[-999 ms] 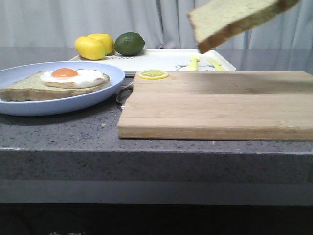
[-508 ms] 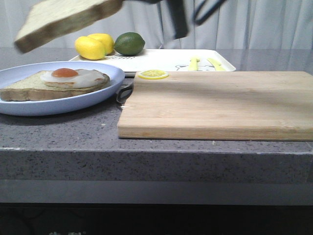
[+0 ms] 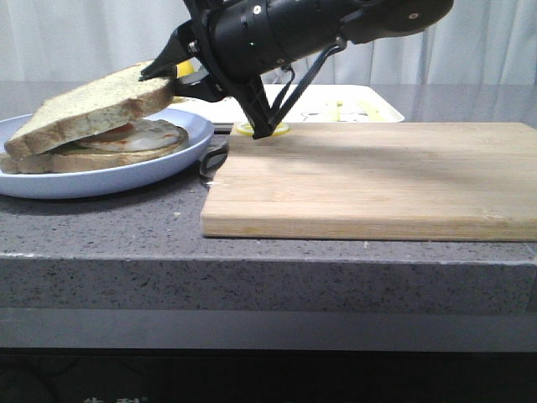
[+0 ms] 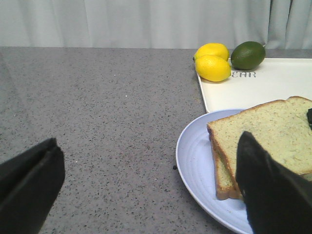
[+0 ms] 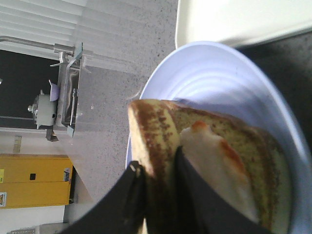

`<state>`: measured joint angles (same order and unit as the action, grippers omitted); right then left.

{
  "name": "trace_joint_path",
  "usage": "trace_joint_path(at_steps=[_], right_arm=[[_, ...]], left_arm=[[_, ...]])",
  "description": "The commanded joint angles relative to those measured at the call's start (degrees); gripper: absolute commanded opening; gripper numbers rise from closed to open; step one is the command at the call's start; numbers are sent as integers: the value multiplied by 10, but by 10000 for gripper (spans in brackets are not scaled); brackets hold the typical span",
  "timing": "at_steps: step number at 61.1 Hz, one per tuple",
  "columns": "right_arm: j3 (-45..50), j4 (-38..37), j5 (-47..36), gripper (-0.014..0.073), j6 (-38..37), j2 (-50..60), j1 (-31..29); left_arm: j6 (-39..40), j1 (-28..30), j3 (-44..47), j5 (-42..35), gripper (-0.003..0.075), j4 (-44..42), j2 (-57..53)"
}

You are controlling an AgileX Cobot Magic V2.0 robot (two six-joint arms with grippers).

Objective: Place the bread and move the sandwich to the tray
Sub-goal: 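Lower the bread onto the egg and open the right gripper, then raise the right gripper away from the sandwich and withdraw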

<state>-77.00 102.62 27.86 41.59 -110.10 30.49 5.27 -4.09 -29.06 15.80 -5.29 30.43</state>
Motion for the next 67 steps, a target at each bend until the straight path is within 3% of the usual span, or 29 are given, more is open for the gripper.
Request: trace_joint_path(at_steps=[1, 34, 55, 60, 67], right_arm=[[-19, 58, 23, 246, 10, 32, 0], [50, 52, 50, 259, 10, 68, -31], [71, -33, 123, 255, 10, 151, -85], [71, -67, 158, 224, 10, 178, -108], [71, -160, 189, 62, 7, 219, -139]], left_arm=[[5, -5, -20, -46, 692, -1, 5], [5, -5, -20, -46, 692, -1, 5], [5, -5, -20, -46, 692, -1, 5], [5, -5, -20, -46, 692, -1, 5], [5, -5, -20, -46, 692, -1, 5]])
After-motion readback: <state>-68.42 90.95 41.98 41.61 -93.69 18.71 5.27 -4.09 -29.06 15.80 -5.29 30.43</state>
